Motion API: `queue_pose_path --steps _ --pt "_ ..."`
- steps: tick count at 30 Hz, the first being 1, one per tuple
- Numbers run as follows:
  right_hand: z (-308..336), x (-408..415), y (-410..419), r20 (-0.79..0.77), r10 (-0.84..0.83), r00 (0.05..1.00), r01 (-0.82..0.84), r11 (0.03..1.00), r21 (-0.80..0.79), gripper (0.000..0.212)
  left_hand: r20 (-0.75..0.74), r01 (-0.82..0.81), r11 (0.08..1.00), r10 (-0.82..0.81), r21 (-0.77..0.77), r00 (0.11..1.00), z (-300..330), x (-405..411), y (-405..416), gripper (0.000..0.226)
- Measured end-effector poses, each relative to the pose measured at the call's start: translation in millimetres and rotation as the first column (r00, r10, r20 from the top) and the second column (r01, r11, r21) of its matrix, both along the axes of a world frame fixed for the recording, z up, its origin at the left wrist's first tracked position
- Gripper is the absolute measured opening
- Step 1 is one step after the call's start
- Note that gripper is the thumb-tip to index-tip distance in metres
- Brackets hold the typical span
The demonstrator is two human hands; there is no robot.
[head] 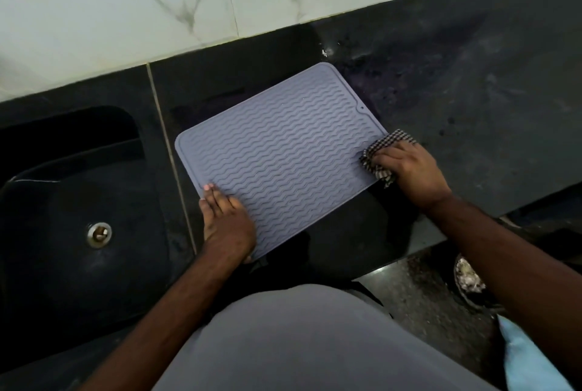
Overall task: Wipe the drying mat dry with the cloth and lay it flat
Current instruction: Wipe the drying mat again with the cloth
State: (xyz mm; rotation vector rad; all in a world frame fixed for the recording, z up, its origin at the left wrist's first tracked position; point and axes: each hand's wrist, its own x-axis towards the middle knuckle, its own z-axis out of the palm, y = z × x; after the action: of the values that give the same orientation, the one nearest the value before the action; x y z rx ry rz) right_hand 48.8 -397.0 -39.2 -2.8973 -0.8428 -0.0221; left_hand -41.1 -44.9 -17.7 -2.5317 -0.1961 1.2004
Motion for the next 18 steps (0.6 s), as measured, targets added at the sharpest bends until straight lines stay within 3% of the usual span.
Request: queue_pose_path --steps 5,7,9,13,15,17,18 --pt "1.1 -5.4 21.1 -0.003 -0.287 0.958 0.287 0.958 -0.02 0.03 0.001 0.018 1.0 -0.018 -0.01 1.0 2.2 0.3 -1.1 0.134" --pt "7.7 -18.8 50.1 -0.02 -0.356 0.934 0.356 0.933 0.041 0.04 0.026 0.008 0.999 -0.007 -0.031 1.0 1.6 -1.7 0.7 0.134" --pt "12.9 -40.0 89.1 -0.072 -0.284 0.956 0.289 0.953 0.087 0.048 0.058 -0.009 0.998 0.012 -0.058 0.998 0.1 -4.5 5.5 0.135" --pt "6.8 -95.0 168.0 -0.197 0.114 0.974 -0.077 0.979 0.187 0.049 0.111 -0.033 0.986 0.052 -0.164 0.993 -0.8 -11.2 15.6 0.131" --pt "-0.5 -116.9 199.4 -0.175 0.254 0.951 -0.218 0.955 0.203 0.04 0.177 -0.071 0.962 0.121 -0.263 0.977 -3.8 -17.1 23.1 0.111" --pt "-5.6 -126.7 218.8 -0.18 0.301 0.937 -0.266 0.945 0.191 0.036 0.274 -0.074 0.919 0.191 -0.386 0.942 -11.7 -25.2 34.4 0.077" --pt "-7.1 -129.3 223.5 -0.162 0.317 0.934 -0.29 0.941 0.172 0.033 0.301 -0.069 0.899 0.217 -0.432 0.929 -15.6 -30.2 41.2 0.071"
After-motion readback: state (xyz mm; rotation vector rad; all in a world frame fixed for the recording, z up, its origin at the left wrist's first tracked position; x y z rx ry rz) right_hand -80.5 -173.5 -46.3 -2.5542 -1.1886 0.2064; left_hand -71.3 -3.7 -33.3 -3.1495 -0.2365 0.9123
